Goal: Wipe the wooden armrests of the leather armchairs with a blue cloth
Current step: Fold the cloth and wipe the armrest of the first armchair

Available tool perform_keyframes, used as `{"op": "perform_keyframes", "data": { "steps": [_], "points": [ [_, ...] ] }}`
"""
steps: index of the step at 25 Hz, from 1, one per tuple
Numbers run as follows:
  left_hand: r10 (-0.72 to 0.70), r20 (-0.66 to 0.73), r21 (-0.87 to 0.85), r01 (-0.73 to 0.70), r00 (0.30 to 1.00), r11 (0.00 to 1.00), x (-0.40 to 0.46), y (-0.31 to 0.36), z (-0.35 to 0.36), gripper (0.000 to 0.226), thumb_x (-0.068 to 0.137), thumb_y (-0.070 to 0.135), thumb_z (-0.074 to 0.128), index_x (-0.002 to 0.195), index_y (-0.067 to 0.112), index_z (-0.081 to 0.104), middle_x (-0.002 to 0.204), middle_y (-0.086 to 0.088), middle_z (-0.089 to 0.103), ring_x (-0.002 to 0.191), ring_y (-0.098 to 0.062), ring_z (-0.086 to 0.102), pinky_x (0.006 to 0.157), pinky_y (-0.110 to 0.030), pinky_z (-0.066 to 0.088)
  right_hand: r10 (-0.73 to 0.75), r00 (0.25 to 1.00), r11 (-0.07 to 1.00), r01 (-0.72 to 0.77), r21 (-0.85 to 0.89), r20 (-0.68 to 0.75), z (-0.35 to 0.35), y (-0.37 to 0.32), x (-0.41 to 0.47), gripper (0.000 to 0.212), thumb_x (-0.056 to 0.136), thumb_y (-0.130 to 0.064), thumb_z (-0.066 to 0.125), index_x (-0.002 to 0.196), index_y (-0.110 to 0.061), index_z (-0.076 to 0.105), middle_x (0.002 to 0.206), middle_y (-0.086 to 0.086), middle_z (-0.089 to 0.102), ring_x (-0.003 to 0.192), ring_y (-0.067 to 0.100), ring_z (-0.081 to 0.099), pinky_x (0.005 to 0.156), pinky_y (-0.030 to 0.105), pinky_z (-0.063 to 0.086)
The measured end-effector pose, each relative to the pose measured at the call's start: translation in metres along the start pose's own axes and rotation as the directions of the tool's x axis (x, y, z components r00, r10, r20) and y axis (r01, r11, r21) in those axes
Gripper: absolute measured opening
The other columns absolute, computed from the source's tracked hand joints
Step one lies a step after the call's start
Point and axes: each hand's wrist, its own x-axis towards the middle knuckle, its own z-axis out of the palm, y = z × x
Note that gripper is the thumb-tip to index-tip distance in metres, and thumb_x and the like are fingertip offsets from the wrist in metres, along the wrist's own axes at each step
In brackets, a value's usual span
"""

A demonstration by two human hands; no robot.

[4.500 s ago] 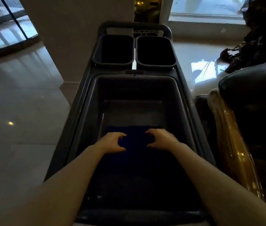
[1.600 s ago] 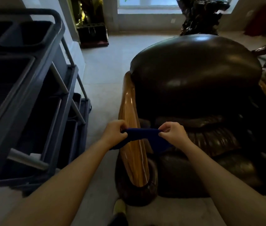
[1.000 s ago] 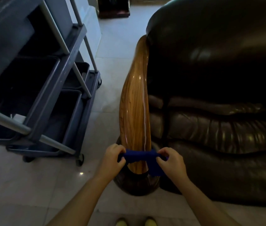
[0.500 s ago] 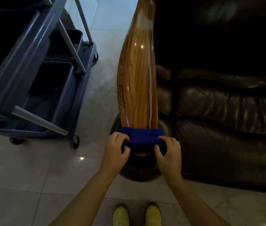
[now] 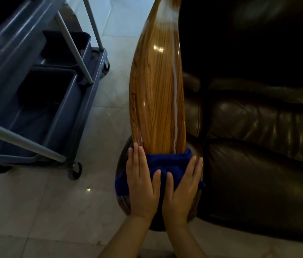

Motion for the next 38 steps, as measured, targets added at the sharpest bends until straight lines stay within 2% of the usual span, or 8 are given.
{"op": "perform_keyframes", "data": {
  "steps": [5, 10, 14, 18, 24, 30, 38],
  "points": [
    [0.056, -0.011, 0.048, -0.056, 0.998, 0.997, 0.01, -0.002, 0.0, 0.06, 0.093, 0.051, 0.016, 0.143, 0.027, -0.007, 0.154, 0.002, 0.003, 0.143, -0.01, 0.0, 0.115, -0.041, 0.015, -0.074, 0.997, 0.993, 0.075, -0.087, 0.024, 0.0, 0.0, 0.017, 0.065, 0.088, -0.063, 0.019, 0.142, -0.036, -0.004, 0.153, -0.002, -0.004, 0.14, 0.025, 0.011, 0.106, 0.044, 0.025],
    [0.057, -0.028, 0.052, -0.055, 0.998, 0.997, 0.026, 0.005, -0.003, 0.061, 0.093, 0.049, 0.018, 0.142, 0.021, -0.005, 0.153, -0.002, 0.005, 0.142, -0.012, 0.001, 0.113, -0.05, 0.021, -0.171, 0.983, 0.973, 0.179, -0.143, 0.07, -0.007, -0.01, 0.04, 0.069, 0.086, -0.065, 0.018, 0.141, -0.027, 0.0, 0.151, 0.003, 0.004, 0.138, 0.028, 0.022, 0.098, 0.038, 0.035],
    [0.093, -0.042, 0.072, -0.09, 0.995, 0.993, 0.037, 0.005, -0.003, 0.06, 0.093, 0.046, 0.019, 0.142, 0.017, -0.003, 0.152, -0.003, 0.004, 0.143, -0.014, 0.002, 0.114, -0.049, 0.021, -0.203, 0.976, 0.958, 0.215, -0.191, 0.08, -0.005, -0.016, 0.052, 0.069, 0.087, -0.063, 0.018, 0.141, -0.024, 0.001, 0.151, 0.003, 0.004, 0.139, 0.023, 0.016, 0.099, 0.031, 0.029],
    [0.095, -0.061, 0.107, -0.088, 0.994, 0.99, 0.054, 0.01, -0.004, 0.06, 0.093, 0.046, 0.018, 0.142, 0.015, -0.001, 0.153, -0.003, 0.005, 0.143, -0.016, 0.005, 0.114, -0.046, 0.02, -0.221, 0.973, 0.945, 0.232, -0.23, 0.073, -0.002, -0.026, 0.066, 0.068, 0.087, -0.057, 0.026, 0.141, -0.022, 0.003, 0.151, 0.002, 0.005, 0.139, 0.02, 0.013, 0.098, 0.029, 0.025],
    [0.062, -0.073, 0.147, -0.051, 0.995, 0.988, 0.088, 0.022, -0.008, 0.061, 0.093, 0.047, 0.018, 0.141, 0.017, -0.002, 0.153, -0.002, 0.006, 0.142, -0.015, 0.006, 0.113, -0.047, 0.022, -0.218, 0.974, 0.917, 0.228, -0.328, 0.068, 0.006, -0.045, 0.097, 0.067, 0.088, -0.058, 0.018, 0.142, -0.02, 0.004, 0.151, 0.002, 0.007, 0.139, 0.019, 0.013, 0.095, 0.03, 0.028],
    [0.022, -0.018, 0.258, -0.017, 1.0, 0.966, 0.137, 0.036, -0.009, 0.06, 0.093, 0.044, 0.018, 0.142, 0.017, -0.004, 0.153, 0.0, 0.003, 0.142, -0.013, 0.002, 0.114, -0.039, 0.011, -0.186, 0.98, 0.917, 0.198, -0.347, 0.068, 0.016, -0.07, 0.139, 0.066, 0.089, -0.052, 0.026, 0.141, -0.019, 0.005, 0.15, 0.002, 0.009, 0.138, 0.018, 0.013, 0.098, 0.033, 0.029],
    [0.047, 0.028, 0.316, -0.053, 0.999, 0.947, 0.224, 0.057, -0.013, 0.06, 0.092, 0.042, 0.02, 0.141, 0.013, 0.001, 0.151, -0.005, 0.008, 0.141, -0.017, 0.01, 0.113, -0.038, 0.017, -0.168, 0.98, 0.924, 0.194, -0.328, 0.105, 0.036, -0.107, 0.213, 0.067, 0.087, -0.06, 0.017, 0.139, -0.023, -0.002, 0.15, -0.004, -0.001, 0.138, 0.013, 0.008, 0.095, 0.028, 0.026]
  ]
}}
